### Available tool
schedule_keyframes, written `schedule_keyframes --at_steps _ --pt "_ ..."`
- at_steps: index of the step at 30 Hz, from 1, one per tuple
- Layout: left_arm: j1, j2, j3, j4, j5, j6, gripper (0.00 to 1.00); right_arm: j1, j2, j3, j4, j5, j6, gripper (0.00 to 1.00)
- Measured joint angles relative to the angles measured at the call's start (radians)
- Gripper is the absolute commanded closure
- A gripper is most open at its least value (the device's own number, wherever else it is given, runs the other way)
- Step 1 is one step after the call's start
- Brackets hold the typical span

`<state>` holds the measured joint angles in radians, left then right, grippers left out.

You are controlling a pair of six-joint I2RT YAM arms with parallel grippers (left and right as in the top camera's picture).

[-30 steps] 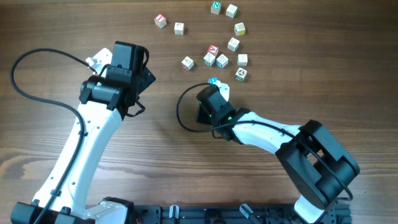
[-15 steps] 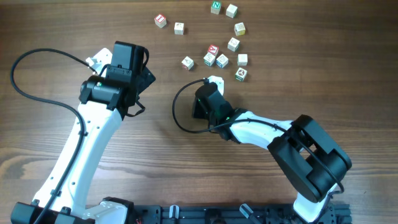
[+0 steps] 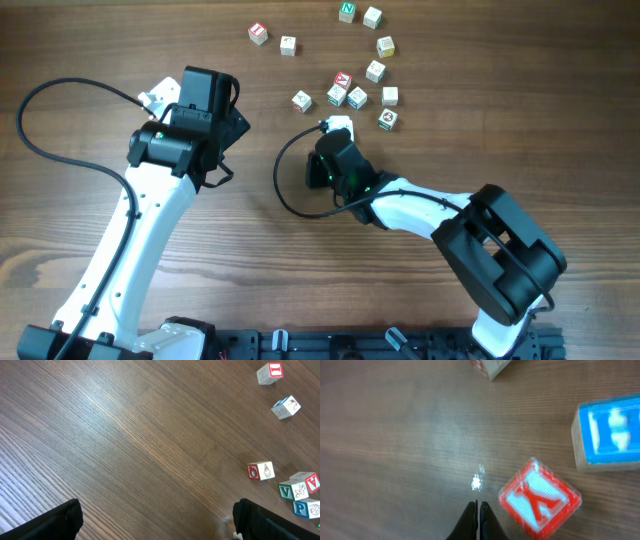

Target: Form a circle

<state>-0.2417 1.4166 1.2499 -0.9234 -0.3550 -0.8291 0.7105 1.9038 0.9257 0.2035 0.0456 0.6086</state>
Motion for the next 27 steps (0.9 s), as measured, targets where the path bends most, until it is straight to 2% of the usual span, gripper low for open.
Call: schedule_keyframes --at_steps 4,10,20,27 --pt "0.000 0.000 0.000 0.000 0.000 0.000 0.00 0.000 -0.134 -0.001 -0.202 0.038 0.012 0.95" --pt "0.000 0.000 0.000 0.000 0.000 0.000 0.00 -0.001 -0.181 0.000 -0.283 0.112 0.060 0.95" --pt "0.000 0.000 0.000 0.000 0.000 0.000 0.00 -0.027 -0.090 0.000 -0.295 0.184 0.185 0.96" --pt "0.000 0.000 0.000 0.000 0.000 0.000 0.00 -0.027 -0.030 0.000 -0.238 0.182 0.237 0.95"
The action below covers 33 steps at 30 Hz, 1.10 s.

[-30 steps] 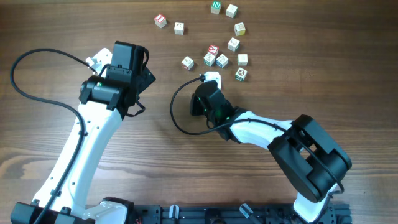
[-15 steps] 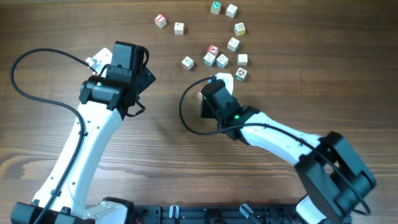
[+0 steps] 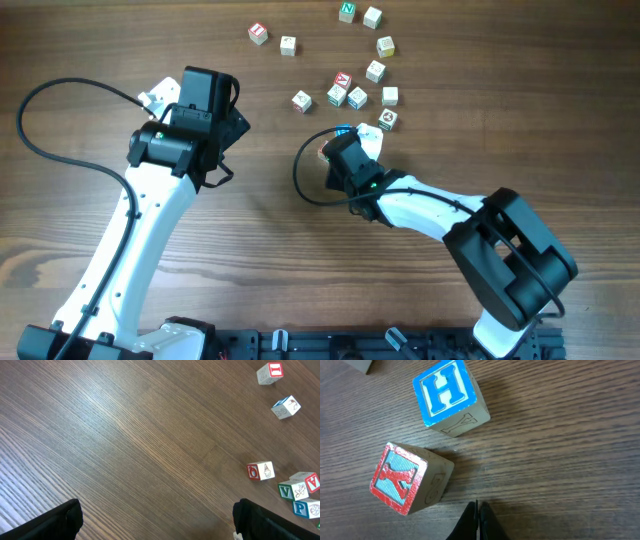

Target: Form a circle

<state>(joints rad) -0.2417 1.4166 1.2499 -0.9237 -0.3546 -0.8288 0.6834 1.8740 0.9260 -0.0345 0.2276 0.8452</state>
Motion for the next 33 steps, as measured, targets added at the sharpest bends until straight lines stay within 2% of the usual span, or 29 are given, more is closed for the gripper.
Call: schedule_keyframes --at_steps 9,17,33 --pt "0.000 0.000 0.000 0.000 0.000 0.000 0.00 0.000 0.030 0.000 0.093 -0.041 -0.007 0.95" --pt "0.000 0.000 0.000 0.000 0.000 0.000 0.00 0.000 0.032 0.000 0.110 -0.073 -0.023 0.95" --pt "0.000 0.000 0.000 0.000 0.000 0.000 0.00 0.000 0.039 0.000 0.258 -0.064 -0.140 0.94"
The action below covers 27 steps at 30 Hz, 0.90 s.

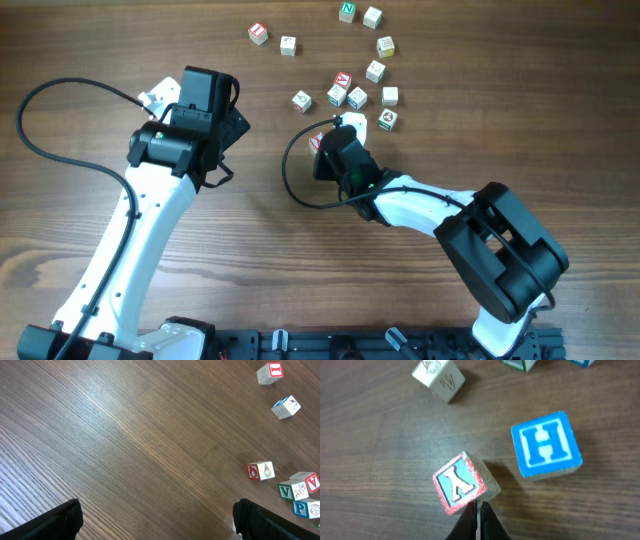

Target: Form a circle

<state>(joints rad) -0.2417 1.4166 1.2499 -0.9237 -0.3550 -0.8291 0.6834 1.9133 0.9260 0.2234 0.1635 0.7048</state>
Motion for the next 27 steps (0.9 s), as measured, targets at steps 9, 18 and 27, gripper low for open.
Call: schedule_keyframes --at_steps 9,18,27 --pt "0.000 0.000 0.000 0.000 0.000 0.000 0.00 0.000 0.000 0.000 0.018 0.039 -0.016 0.95" --pt "0.000 0.000 0.000 0.000 0.000 0.000 0.00 -0.017 0.000 0.000 -0.016 -0.023 -0.006 0.95" --pt "0.000 0.000 0.000 0.000 0.000 0.000 0.00 -0.059 0.000 0.000 -0.057 -0.090 0.002 0.95"
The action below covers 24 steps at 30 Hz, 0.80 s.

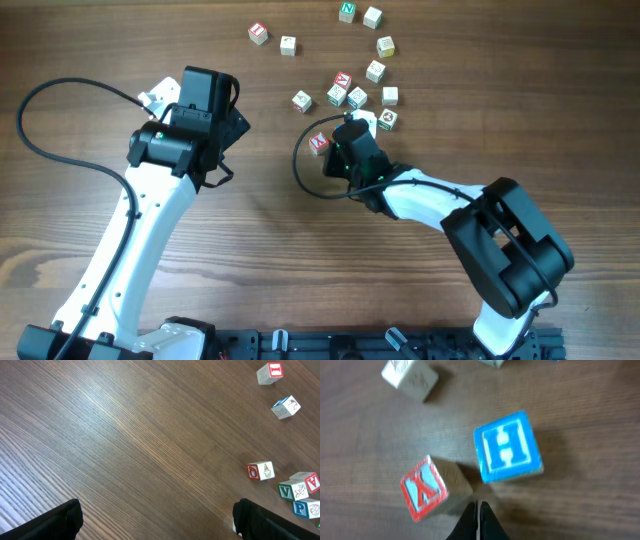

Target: Form a circle

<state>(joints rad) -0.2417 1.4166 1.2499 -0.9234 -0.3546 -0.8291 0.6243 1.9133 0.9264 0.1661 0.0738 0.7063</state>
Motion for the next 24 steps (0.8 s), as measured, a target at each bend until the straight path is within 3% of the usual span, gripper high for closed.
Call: schedule_keyframes --at_steps 24 --pt "0.000 0.000 0.000 0.000 0.000 0.000 0.00 0.010 0.060 0.000 0.127 -0.153 0.027 0.95"
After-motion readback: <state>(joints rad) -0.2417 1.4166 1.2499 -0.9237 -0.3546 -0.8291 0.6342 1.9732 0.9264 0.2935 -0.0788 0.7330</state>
